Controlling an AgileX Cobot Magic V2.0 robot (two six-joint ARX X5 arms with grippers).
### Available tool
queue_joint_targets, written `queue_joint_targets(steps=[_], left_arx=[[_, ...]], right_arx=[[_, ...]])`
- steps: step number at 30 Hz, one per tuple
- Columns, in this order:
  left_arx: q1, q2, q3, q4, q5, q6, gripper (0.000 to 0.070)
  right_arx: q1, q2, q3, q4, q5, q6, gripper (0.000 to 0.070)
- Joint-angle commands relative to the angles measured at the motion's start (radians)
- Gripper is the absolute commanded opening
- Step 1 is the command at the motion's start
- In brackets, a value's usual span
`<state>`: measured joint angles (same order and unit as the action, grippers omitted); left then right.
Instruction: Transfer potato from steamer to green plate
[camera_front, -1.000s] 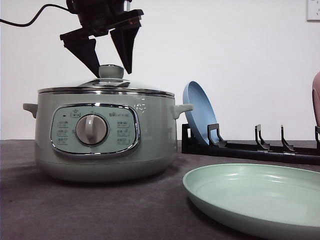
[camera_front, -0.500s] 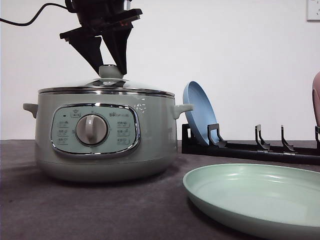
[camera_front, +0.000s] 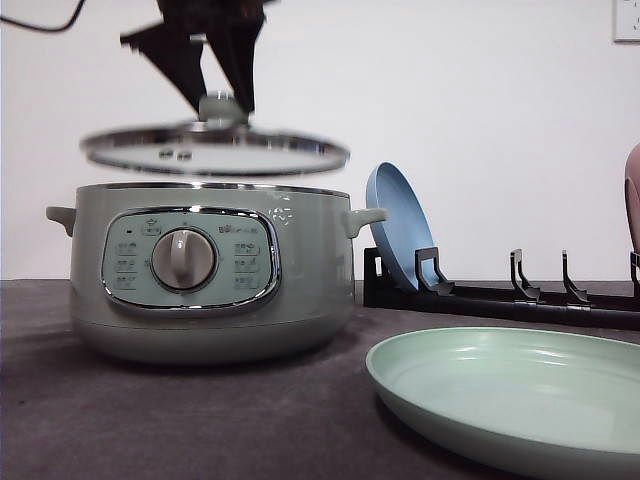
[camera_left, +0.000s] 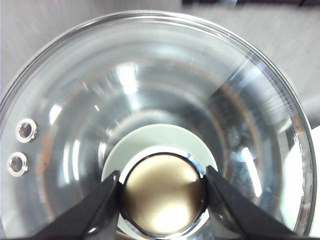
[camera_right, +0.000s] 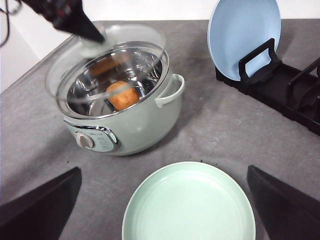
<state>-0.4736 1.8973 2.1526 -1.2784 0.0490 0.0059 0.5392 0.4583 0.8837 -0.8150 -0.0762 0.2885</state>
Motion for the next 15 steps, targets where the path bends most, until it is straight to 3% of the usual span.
queue_joint_targets(steps=[1, 7, 15], left_arx=[[-0.003, -0.003, 0.082, 0.003, 0.001, -0.008, 0.0000], [-0.003, -0.006, 0.207, -0.039, 0.000, -0.011, 0.0000], [0.003, -0.008, 0.223, -0.045, -0.002, -0.004, 0.0000]], right_arx=[[0.005, 0.003, 0.014, 0.005, 0.004, -0.010, 0.0700], [0.005, 0.003, 0.014, 0.005, 0.006, -0.011, 0.0700], [0.005, 0.003, 0.014, 0.005, 0.006, -0.012, 0.0700]])
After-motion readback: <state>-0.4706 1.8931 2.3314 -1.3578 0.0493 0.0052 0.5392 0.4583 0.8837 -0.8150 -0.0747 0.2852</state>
